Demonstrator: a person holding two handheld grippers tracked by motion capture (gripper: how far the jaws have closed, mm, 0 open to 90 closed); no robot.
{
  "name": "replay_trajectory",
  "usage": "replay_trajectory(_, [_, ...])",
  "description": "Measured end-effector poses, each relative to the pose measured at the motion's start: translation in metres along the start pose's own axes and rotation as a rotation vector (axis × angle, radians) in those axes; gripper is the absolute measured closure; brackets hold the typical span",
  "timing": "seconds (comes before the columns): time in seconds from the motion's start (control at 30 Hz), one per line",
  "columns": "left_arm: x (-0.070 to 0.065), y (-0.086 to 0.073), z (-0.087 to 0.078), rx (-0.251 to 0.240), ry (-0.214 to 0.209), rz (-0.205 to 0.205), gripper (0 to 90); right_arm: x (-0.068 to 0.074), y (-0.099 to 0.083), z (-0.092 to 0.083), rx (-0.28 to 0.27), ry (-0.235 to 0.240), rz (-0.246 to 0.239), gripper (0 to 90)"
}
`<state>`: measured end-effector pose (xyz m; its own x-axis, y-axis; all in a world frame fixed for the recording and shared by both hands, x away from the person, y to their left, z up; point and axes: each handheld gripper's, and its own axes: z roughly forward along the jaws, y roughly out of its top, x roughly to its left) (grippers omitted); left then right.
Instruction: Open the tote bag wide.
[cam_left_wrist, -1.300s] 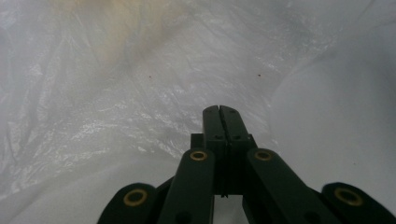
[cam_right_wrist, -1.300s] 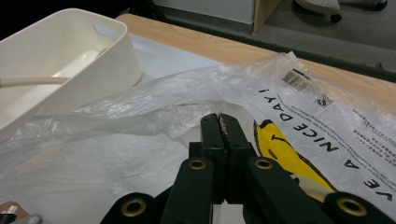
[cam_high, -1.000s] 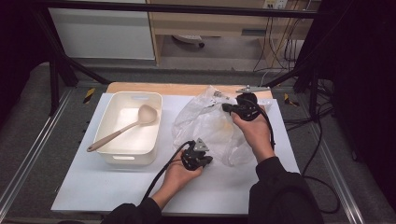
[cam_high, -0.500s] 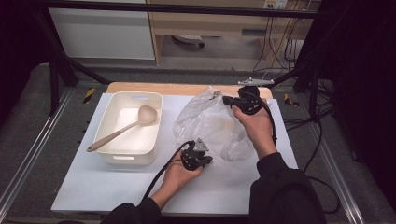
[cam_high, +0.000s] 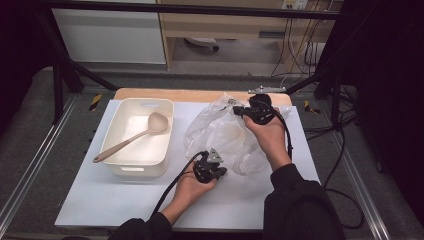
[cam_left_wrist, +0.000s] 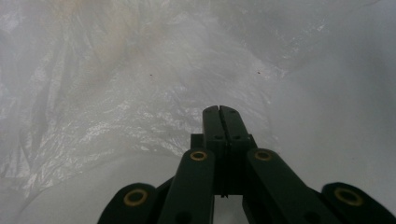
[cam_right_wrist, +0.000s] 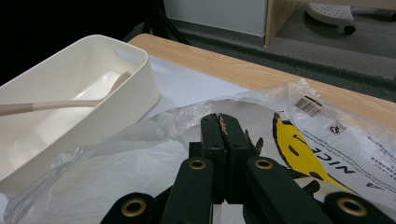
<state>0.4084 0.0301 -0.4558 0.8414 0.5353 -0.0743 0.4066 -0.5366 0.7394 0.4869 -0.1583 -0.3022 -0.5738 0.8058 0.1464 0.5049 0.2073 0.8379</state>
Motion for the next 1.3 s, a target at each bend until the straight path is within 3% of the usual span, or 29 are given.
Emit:
replay_trajectory(0.33, [0.007, -0.009, -0.017, -0.005, 0.026, -0.004, 90.0, 0.012, -0.004, 0.007, 0.023, 0.01, -0.014, 90.0])
replay_trajectory(0.53, [0.007, -0.013, -0.033, -0.02, 0.024, -0.027, 90.0, 0.019, -0.005, 0.013, 0.034, 0.015, -0.02, 90.0])
replay_trajectory(0.7, [0.001, -0.009, -0.056, -0.064, 0.016, -0.031, 90.0, 0.02, -0.007, 0.016, 0.039, 0.017, -0.009, 90.0])
replay_trajectory(0.9, [-0.001, 0.002, -0.094, -0.125, 0.02, -0.026, 90.0, 0.027, -0.004, 0.018, 0.041, 0.025, -0.011, 90.0])
replay_trajectory(1.0, [0.003, 0.006, -0.11, -0.151, 0.009, -0.045, 90.0, 0.03, -0.004, 0.019, 0.044, 0.026, -0.017, 90.0])
replay_trajectory(1.17, [0.009, 0.013, -0.131, -0.16, 0.047, -0.024, 90.0, 0.031, -0.006, 0.018, 0.048, 0.025, -0.023, 90.0])
replay_trajectory(1.3, [0.02, 0.015, -0.144, -0.174, 0.072, -0.039, 90.0, 0.029, -0.008, 0.017, 0.054, 0.021, -0.019, 90.0])
